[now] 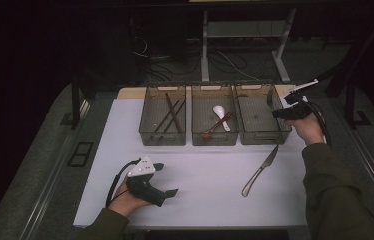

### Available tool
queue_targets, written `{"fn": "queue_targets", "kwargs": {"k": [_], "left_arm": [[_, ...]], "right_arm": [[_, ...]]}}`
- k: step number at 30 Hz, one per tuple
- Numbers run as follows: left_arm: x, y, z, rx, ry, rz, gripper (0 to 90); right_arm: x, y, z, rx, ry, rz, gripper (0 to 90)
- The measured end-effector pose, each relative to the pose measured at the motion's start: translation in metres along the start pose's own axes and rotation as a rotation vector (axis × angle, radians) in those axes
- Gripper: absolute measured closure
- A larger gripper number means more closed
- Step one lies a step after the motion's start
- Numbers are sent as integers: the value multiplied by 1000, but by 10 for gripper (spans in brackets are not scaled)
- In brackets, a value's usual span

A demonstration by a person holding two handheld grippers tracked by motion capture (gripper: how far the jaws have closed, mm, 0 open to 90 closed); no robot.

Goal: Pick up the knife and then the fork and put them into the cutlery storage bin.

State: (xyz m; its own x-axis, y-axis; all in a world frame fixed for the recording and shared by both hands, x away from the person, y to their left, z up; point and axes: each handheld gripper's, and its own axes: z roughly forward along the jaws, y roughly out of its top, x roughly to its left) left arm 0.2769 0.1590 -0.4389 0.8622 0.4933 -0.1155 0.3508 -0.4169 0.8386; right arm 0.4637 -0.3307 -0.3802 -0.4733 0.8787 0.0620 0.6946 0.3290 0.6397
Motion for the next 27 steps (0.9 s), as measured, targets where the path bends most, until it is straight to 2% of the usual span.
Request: {"fn": "queue_targets", "kwargs": {"k": [3, 7, 11, 14, 17, 20, 27], "left_arm": [[0, 0, 0, 0, 0, 0, 0], [0, 0, 0, -2, 1, -1, 0], [0, 0, -1, -4, 2, -1, 0], [0, 0, -1, -5, 2, -1, 0], [0, 0, -1, -4, 3, -1, 0], [0, 0, -1, -3, 3, 0, 0], [0, 0, -1, 4, 4, 1, 0]], "right_arm": [[1, 1, 4, 9, -2, -8, 835], [2, 2, 8, 23, -1, -2, 747], [1, 1, 5, 2, 0, 6, 677], [4, 0, -2, -24, 19, 20, 646], [11, -3, -15, -64, 45, 9, 665], [21, -9, -27, -82, 72, -14, 722], [52, -33, -46, -58, 166, -87, 888]]}}
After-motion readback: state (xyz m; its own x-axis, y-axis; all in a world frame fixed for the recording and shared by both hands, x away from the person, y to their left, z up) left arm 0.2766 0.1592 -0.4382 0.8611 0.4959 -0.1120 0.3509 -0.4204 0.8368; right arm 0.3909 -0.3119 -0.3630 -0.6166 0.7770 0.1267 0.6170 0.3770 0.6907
